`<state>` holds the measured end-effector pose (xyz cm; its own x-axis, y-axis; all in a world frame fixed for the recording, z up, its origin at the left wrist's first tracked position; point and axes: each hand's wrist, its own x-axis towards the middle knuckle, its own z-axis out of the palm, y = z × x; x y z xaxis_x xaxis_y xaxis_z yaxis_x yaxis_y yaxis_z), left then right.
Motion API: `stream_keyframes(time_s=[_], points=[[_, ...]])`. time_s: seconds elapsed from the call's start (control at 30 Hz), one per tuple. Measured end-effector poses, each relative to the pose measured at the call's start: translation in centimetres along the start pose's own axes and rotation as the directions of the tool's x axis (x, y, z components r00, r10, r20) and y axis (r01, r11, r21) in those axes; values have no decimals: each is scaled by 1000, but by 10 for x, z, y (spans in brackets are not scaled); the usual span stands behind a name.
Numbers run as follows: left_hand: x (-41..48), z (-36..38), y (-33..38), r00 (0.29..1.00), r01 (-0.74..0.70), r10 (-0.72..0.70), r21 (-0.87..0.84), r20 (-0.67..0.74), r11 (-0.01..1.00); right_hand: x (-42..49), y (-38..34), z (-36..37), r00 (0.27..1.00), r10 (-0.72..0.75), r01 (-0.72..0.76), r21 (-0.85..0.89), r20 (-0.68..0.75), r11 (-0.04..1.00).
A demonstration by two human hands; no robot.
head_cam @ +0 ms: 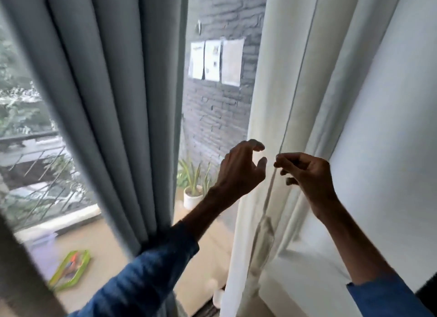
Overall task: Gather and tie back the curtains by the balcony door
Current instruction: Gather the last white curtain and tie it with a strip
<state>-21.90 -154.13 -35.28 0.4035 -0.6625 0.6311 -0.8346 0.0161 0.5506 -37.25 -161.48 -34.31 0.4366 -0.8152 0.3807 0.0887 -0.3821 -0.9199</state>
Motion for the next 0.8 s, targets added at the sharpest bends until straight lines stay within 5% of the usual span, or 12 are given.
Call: stream_keyframes(time_s=[0.17,0.37,0.67,0.8], points=[[74,8,50,971,-111,103,-23,-217,994,69,-39,-44,970,-237,232,-76,-61,970],[181,7,120,848,-201,232,115,-477,973,173,-86,-104,879,-465,451,-129,-106,883],[314,-53,213,669,-224,392,332,-631,916,289,-201,-139,689,-711,676,-232,-139,700],[362,-88,250,555,-195,489,467,-673,863,328,-256,-139,661,-739,716,-186,-131,673]])
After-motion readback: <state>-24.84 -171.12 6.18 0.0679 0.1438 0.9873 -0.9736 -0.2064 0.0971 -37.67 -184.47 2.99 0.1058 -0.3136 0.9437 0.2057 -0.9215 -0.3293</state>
